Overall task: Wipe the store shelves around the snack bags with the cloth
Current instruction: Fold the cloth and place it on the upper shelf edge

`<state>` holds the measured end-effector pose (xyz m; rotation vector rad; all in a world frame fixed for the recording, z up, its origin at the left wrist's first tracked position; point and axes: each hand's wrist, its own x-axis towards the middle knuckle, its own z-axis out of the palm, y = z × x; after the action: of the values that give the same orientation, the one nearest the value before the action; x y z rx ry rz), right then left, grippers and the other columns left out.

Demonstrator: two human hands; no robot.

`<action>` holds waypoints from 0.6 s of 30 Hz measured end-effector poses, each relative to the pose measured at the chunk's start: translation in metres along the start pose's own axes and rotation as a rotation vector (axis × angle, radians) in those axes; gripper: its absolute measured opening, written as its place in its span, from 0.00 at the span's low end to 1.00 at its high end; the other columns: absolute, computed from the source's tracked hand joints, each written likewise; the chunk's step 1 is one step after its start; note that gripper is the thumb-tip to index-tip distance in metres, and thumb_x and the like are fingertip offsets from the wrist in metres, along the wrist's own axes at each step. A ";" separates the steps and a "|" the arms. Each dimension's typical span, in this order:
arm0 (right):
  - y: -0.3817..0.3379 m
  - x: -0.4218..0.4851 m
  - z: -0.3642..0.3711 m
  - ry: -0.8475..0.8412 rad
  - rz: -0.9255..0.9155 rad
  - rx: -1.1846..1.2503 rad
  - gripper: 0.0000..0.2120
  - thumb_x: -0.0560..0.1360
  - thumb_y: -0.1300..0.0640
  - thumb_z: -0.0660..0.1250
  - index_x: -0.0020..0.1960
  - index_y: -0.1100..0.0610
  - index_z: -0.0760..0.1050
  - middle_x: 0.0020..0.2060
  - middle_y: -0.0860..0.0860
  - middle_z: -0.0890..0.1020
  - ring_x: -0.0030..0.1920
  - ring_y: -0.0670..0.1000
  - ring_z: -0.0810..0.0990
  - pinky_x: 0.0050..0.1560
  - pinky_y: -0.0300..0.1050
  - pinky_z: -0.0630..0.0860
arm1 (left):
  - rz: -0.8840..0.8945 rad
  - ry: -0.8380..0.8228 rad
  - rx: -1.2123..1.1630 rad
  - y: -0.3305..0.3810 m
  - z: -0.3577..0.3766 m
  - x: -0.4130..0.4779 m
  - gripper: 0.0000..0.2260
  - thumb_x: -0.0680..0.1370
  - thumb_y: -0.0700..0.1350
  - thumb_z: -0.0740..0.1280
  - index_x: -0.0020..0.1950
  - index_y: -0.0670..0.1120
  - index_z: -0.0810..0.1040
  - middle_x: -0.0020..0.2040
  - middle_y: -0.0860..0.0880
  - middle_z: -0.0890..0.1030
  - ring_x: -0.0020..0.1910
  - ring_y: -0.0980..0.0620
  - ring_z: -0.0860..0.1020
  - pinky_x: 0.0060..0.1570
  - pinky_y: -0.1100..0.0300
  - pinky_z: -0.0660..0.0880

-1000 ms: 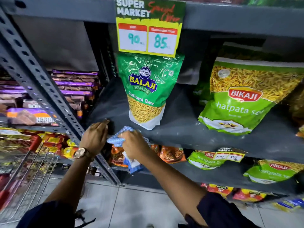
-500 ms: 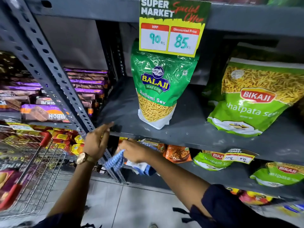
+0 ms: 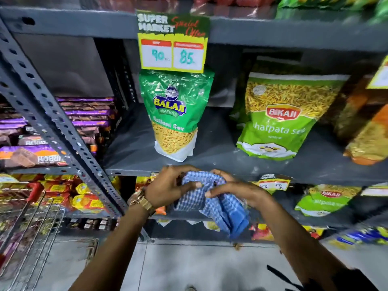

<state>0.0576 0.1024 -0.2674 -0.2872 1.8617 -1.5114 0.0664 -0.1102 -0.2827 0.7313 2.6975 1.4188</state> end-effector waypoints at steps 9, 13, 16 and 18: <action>-0.001 -0.123 -0.066 0.391 -0.135 -0.631 0.10 0.61 0.48 0.74 0.36 0.47 0.74 0.30 0.40 0.78 0.30 0.33 0.72 0.42 0.49 0.79 | 0.383 -0.045 0.241 0.142 0.027 0.084 0.20 0.77 0.58 0.61 0.36 0.42 0.72 0.29 0.43 0.73 0.29 0.50 0.71 0.31 0.56 0.65; -0.040 -0.204 -0.123 0.519 -0.330 -0.559 0.12 0.66 0.52 0.74 0.34 0.56 0.73 0.28 0.42 0.76 0.32 0.37 0.71 0.33 0.39 0.69 | 0.453 -0.027 0.343 0.197 0.018 0.110 0.20 0.74 0.61 0.61 0.39 0.44 0.75 0.29 0.49 0.74 0.29 0.58 0.71 0.31 0.62 0.65; -0.068 -0.247 -0.152 0.596 -0.434 -0.568 0.12 0.67 0.50 0.73 0.39 0.58 0.76 0.32 0.45 0.77 0.35 0.41 0.74 0.35 0.40 0.69 | 0.470 0.010 0.354 0.242 0.005 0.126 0.17 0.68 0.62 0.69 0.38 0.48 0.76 0.30 0.53 0.75 0.27 0.61 0.69 0.28 0.67 0.63; -0.090 -0.268 -0.160 0.608 -0.462 -0.658 0.15 0.67 0.47 0.71 0.38 0.60 0.76 0.30 0.46 0.76 0.33 0.40 0.74 0.32 0.36 0.67 | 0.458 -0.006 0.426 0.274 0.000 0.134 0.15 0.65 0.62 0.73 0.40 0.52 0.76 0.31 0.57 0.78 0.27 0.61 0.71 0.28 0.64 0.65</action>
<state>0.1255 0.3527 -0.0719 -0.6507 2.9287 -1.2968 0.0557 0.0758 -0.0415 1.4492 2.9871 0.8695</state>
